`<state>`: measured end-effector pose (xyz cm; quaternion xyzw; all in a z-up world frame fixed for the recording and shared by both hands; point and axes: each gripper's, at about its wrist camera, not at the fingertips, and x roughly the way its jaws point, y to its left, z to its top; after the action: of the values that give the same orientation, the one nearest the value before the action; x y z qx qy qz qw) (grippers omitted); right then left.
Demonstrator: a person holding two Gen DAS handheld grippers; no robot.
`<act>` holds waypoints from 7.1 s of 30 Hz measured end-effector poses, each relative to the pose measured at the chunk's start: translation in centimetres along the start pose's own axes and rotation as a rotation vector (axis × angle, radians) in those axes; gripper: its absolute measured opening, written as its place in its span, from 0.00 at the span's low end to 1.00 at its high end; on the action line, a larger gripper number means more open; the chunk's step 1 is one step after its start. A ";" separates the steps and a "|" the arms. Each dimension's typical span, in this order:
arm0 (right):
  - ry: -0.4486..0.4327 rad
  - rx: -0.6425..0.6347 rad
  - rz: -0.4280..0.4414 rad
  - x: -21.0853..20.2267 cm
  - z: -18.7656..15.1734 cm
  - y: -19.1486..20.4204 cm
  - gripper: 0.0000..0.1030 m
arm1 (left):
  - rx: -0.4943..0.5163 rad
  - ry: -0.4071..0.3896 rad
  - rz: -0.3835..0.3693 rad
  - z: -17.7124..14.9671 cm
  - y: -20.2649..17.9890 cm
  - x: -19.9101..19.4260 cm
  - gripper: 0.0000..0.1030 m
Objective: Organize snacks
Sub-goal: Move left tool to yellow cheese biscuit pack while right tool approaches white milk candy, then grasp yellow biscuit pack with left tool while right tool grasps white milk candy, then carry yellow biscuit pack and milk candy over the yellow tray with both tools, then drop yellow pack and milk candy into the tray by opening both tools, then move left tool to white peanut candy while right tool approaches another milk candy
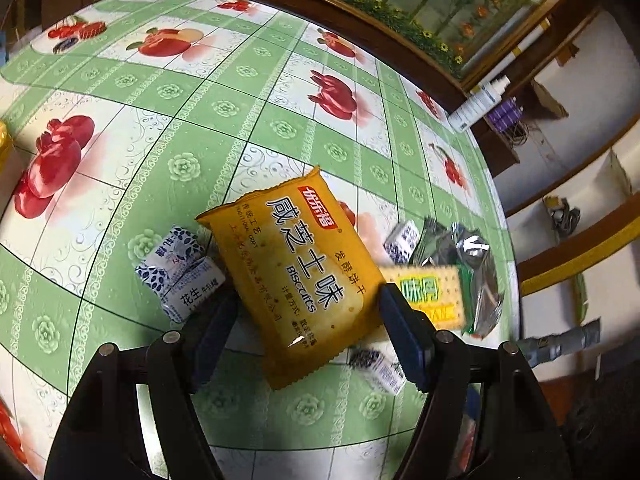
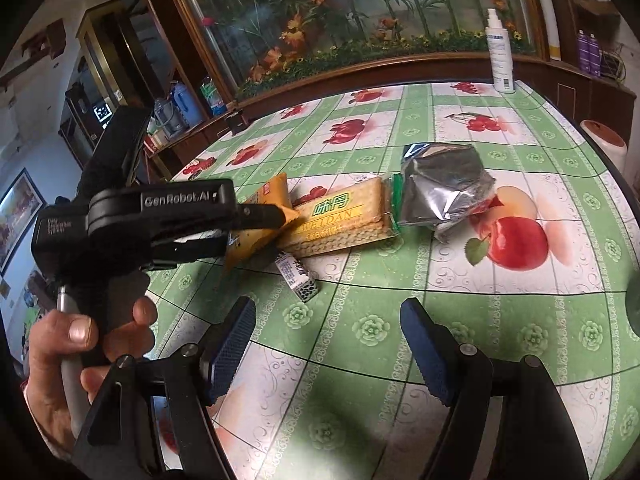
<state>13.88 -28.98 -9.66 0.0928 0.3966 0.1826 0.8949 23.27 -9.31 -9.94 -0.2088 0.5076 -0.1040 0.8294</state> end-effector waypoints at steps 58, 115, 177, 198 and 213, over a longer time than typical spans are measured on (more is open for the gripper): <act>0.062 -0.201 0.121 -0.9 -2.9 10.2 0.14 | 0.213 -0.266 0.290 -11.4 7.5 -17.2 0.67; 0.158 -0.455 0.414 7.6 -1.5 30.5 0.13 | -0.038 -0.379 0.484 -9.6 21.9 -23.6 0.67; 0.003 -0.097 0.164 0.2 -2.2 10.7 0.51 | 0.186 -0.336 0.476 -7.7 10.6 -18.0 0.76; -0.015 -0.041 0.105 -0.6 -1.3 6.4 0.51 | 0.252 -0.205 0.403 -7.7 6.6 -11.8 0.76; -0.032 -0.115 -0.020 3.6 5.7 4.2 0.54 | 0.210 -0.143 0.324 -4.8 6.9 -7.6 0.75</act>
<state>19.26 -23.81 -6.99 0.0401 0.3720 0.1946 0.9067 15.22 -1.41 -8.87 -0.0436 0.4608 -0.0067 0.8864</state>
